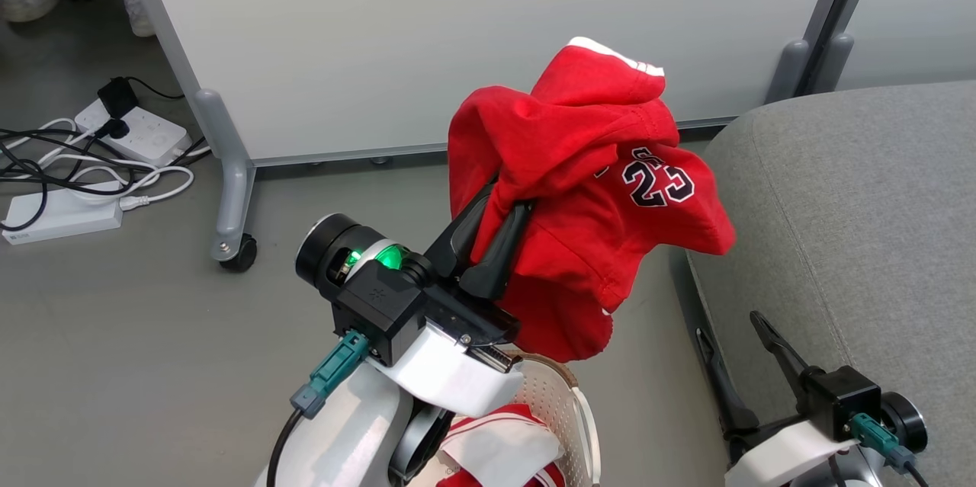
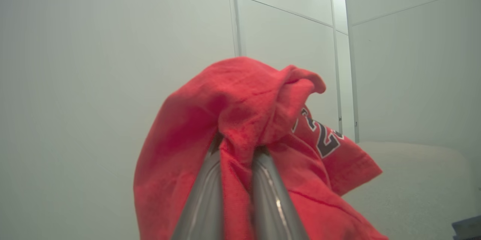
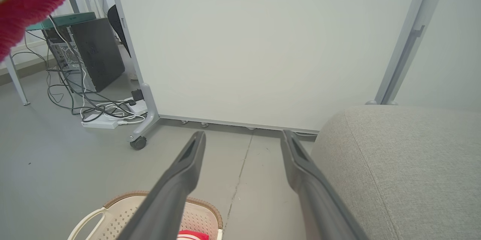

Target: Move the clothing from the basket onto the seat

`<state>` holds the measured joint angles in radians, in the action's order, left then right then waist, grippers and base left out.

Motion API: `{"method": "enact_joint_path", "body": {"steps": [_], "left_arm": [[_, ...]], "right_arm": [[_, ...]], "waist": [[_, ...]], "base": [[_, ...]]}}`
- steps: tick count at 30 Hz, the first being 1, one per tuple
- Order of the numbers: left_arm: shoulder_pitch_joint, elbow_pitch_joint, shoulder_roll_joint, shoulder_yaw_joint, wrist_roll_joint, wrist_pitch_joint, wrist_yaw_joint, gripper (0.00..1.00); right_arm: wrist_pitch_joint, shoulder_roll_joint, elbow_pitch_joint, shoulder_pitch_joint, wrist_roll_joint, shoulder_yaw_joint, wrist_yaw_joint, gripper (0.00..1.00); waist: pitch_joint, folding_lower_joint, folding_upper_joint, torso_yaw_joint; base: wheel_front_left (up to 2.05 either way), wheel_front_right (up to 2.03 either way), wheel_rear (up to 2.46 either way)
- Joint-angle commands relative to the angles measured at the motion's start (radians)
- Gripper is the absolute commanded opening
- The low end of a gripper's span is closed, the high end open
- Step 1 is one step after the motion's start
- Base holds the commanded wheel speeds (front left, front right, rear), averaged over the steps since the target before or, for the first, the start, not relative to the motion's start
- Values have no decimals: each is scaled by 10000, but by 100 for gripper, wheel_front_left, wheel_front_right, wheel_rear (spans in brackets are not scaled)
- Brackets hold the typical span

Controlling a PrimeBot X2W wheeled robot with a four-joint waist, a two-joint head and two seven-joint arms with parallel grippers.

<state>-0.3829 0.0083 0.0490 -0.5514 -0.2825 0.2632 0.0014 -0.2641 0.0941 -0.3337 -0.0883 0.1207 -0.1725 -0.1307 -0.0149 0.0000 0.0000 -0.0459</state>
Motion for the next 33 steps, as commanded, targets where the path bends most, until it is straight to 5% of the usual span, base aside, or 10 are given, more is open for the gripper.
{"method": "enact_joint_path", "body": {"steps": [1, 9, 24, 33], "left_arm": [[-78, 24, 29, 61, -9, 9, 27, 0], [9, 99, 28, 79, 20, 9, 22, 0], [-118, 262, 29, 143, 161, 9, -74, 0], [-175, 208, 26, 40, 107, 9, -82, 0]], "right_arm": [[-20, 39, 6, 20, 62, -6, -2, 100], [-20, 171, 390, -120, 18, -207, -2, 100], [-18, 2338, 4119, -576, 1656, -3751, -2, 100], [-18, 2472, 4333, -942, 1520, -4382, -2, 100]], "waist": [[12, 0, 0, 5], [42, 0, 0, 5], [-121, 0, 0, -9], [-188, 0, 0, 27]], "base": [[0, 0, 0], [0, 0, 0], [0, 0, 0], [0, 0, 0]]}}
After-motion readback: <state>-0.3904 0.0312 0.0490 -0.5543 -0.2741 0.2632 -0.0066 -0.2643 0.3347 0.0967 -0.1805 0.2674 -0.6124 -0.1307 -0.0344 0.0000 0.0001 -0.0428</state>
